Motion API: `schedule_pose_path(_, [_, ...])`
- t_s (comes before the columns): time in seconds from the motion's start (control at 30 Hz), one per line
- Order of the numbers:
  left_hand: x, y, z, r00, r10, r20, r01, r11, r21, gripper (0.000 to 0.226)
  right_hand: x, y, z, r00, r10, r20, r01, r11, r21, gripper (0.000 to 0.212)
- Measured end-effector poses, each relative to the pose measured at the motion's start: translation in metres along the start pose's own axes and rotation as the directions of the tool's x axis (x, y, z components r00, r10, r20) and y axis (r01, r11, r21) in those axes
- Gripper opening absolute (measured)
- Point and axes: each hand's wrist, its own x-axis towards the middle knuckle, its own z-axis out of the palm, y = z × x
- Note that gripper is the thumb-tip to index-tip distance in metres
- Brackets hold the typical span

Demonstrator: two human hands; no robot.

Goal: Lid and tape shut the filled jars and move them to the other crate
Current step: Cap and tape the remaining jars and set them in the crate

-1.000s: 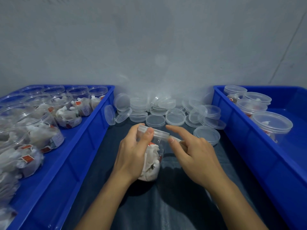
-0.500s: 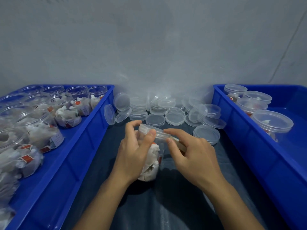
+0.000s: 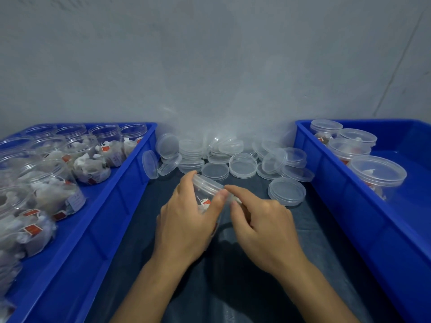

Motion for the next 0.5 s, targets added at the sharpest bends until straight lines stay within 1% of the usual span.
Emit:
schedule_pose_path(0.1, [0.005,-0.006,-0.004,0.999,-0.032,0.011,0.033,0.995,-0.098,0.081,0.003,0.003,-0.004,0.992,-0.016,0.123,0.008,0.998,0.07,0.046])
schedule_pose_path(0.17, [0.008,-0.009,-0.006,0.999,-0.048,0.023,0.051,0.986,-0.162,0.081,0.003,0.005,-0.004,0.987,-0.053,0.155,0.044,0.997,0.062,0.043])
schedule_pose_path(0.27, [0.01,-0.012,-0.01,0.998,-0.052,0.035,0.059,0.969,-0.24,0.075,0.004,0.006,-0.006,0.987,-0.061,0.147,0.055,0.997,0.049,0.045])
schedule_pose_path(0.37, [0.009,-0.012,-0.012,0.997,-0.049,0.059,0.065,0.949,-0.307,0.069,0.006,0.01,-0.008,0.988,-0.056,0.142,0.059,0.998,-0.016,0.046])
schedule_pose_path(0.5, [0.008,-0.008,-0.009,0.996,-0.048,0.08,0.075,0.922,-0.381,0.068,0.006,0.015,-0.007,0.99,-0.068,0.125,0.079,0.993,-0.084,0.044])
